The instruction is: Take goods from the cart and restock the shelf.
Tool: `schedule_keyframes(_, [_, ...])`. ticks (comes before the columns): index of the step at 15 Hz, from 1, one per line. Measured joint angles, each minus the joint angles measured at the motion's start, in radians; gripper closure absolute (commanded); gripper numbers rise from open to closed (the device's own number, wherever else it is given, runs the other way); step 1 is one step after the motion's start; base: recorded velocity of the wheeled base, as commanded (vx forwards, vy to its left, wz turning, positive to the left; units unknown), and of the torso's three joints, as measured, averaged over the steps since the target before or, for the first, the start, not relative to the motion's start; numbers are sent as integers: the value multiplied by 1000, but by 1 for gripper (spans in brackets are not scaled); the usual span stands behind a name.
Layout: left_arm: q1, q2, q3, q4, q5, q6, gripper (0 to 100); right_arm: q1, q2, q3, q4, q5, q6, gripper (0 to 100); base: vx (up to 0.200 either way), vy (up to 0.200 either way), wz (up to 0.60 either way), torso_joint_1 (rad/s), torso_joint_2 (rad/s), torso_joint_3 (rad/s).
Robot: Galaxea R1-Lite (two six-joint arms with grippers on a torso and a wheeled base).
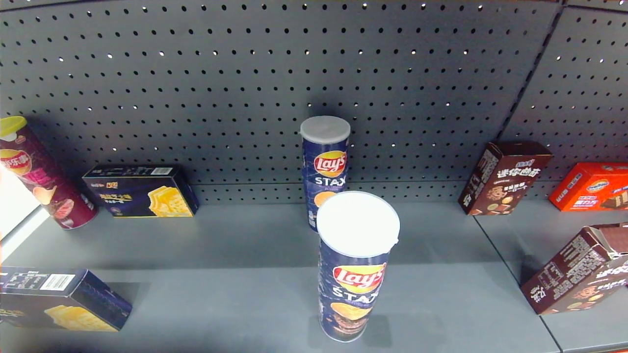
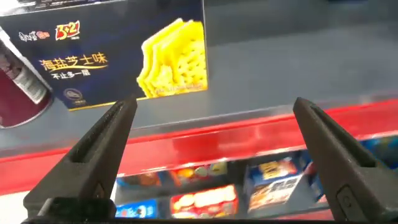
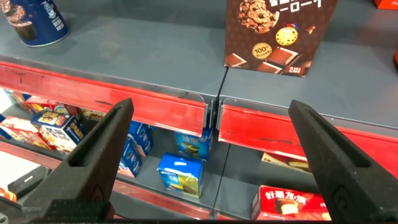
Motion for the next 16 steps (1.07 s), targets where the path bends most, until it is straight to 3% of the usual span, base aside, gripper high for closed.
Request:
schedule_keyframes(1, [0,-9,0,0,1,-16,0,0,0,0,0,0,0,0,0,0,0,0,0,0])
schedule_keyframes(2, [1,-16,0,1,0,-62,0,0,0,0,0,0,0,0,0,0,0,0,0,0])
schedule_keyframes(4, [1,-22,0,-2,2,-218,0,0,0,0,0,0,0,0,0,0,0,0,0,0])
schedule_keyframes(6, [0,-24,0,-16,16,-420,0,0,0,0,0,0,0,0,0,0,0,0,0,0])
schedule_keyframes(7, [0,-25,-1,-22,61,-551,0,0,0,0,0,0,0,0,0,0,0,0,0,0])
schedule_keyframes(8, [0,-25,-1,-29,133,-632,0,0,0,0,0,0,0,0,0,0,0,0,0,0])
schedule_keyframes(9, [0,-25,-1,-34,172,-630,0,0,0,0,0,0,0,0,0,0,0,0,0,0])
schedule_keyframes(10, [0,-25,-1,-35,163,-552,0,0,0,0,0,0,0,0,0,0,0,0,0,0])
schedule_keyframes(11, [0,-25,0,-31,137,-397,0,0,0,0,0,0,0,0,0,0,0,0,0,0])
schedule_keyframes(12, [0,-26,0,-22,99,-186,0,0,0,0,0,0,0,0,0,0,0,0,0,0])
schedule_keyframes(13, [0,-26,0,-16,65,2,0,0,0,0,0,0,0,0,0,0,0,0,0,0])
schedule_keyframes(14, [0,-26,0,-9,31,163,0,0,0,0,0,0,0,0,0,0,0,0,0,0])
schedule_keyframes(15, [0,-26,0,0,8,236,0,0,0,0,0,0,0,0,0,0,0,0,0,0])
schedule_keyframes(16, [1,-26,0,10,0,240,0,0,0,0,0,0,0,0,0,0,0,0,0,0])
